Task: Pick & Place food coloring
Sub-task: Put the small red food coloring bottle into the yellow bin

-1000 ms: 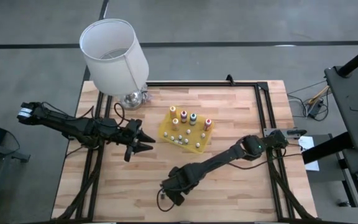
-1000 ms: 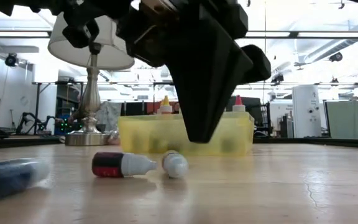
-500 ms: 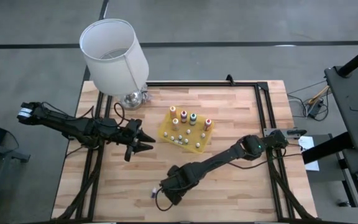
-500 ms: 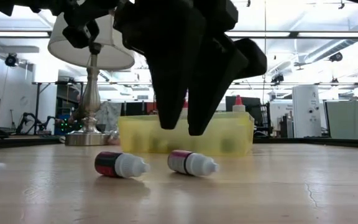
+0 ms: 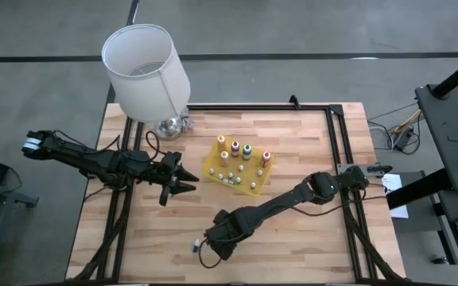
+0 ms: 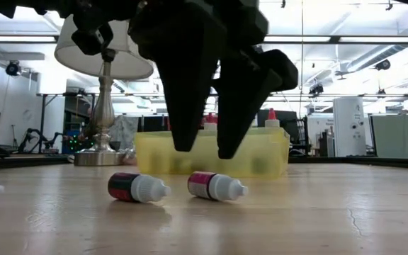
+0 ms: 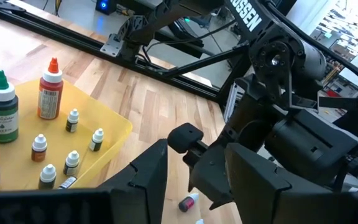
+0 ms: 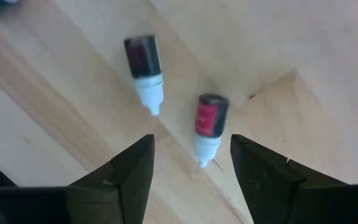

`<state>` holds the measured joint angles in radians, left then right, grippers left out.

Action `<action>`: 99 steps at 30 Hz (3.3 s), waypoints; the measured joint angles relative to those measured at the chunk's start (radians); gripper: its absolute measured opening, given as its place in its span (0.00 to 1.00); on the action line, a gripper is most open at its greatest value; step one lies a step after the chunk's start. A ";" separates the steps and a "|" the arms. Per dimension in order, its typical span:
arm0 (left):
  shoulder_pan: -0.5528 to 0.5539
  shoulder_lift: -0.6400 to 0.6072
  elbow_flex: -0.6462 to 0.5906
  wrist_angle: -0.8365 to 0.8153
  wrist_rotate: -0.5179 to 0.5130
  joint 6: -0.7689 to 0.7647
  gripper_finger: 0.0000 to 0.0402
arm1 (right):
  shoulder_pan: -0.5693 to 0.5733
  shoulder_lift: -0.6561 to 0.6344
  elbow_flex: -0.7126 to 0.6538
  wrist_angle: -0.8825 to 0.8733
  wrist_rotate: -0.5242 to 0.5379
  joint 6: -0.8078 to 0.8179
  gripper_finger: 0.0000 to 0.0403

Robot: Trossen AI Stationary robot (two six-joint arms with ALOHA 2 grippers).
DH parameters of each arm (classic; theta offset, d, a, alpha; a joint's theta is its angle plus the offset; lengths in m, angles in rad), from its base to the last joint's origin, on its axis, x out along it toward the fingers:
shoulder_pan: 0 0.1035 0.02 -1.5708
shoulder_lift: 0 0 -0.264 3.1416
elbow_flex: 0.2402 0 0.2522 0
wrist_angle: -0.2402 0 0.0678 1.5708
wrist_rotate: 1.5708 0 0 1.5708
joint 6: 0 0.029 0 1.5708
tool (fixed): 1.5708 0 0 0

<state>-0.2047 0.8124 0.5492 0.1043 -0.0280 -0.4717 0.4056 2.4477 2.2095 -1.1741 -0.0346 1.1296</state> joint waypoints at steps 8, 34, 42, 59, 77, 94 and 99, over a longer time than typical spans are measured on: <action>0.000 0.000 0.000 0.000 0.000 0.000 0.33 | 0.024 0.004 -0.015 0.000 0.003 -0.012 0.51; 0.000 0.000 0.000 0.000 -0.019 -0.007 0.33 | 0.005 0.013 -0.093 0.007 -0.019 -0.092 0.18; 0.000 0.000 0.000 0.001 -0.019 -0.016 0.33 | 0.007 -0.010 -0.093 0.003 -0.047 -0.125 0.05; 0.000 0.000 0.000 0.017 -0.016 -0.052 0.33 | -0.001 -0.251 -0.091 0.004 -0.064 -0.220 0.04; 0.000 0.142 0.253 0.005 0.188 0.043 0.33 | -0.042 -0.548 -0.091 -0.002 0.038 -0.221 0.04; 0.000 0.430 0.569 -0.217 0.270 0.185 0.33 | -0.057 -0.552 -0.092 -0.004 0.038 -0.243 0.04; -0.002 0.492 0.598 -0.220 0.292 0.183 0.33 | -0.057 -0.552 -0.092 -0.004 0.038 -0.243 0.04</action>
<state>-0.2062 1.3045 1.1472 -0.1156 0.2643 -0.2884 0.3485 1.8954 2.1174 -1.1778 0.0030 0.8866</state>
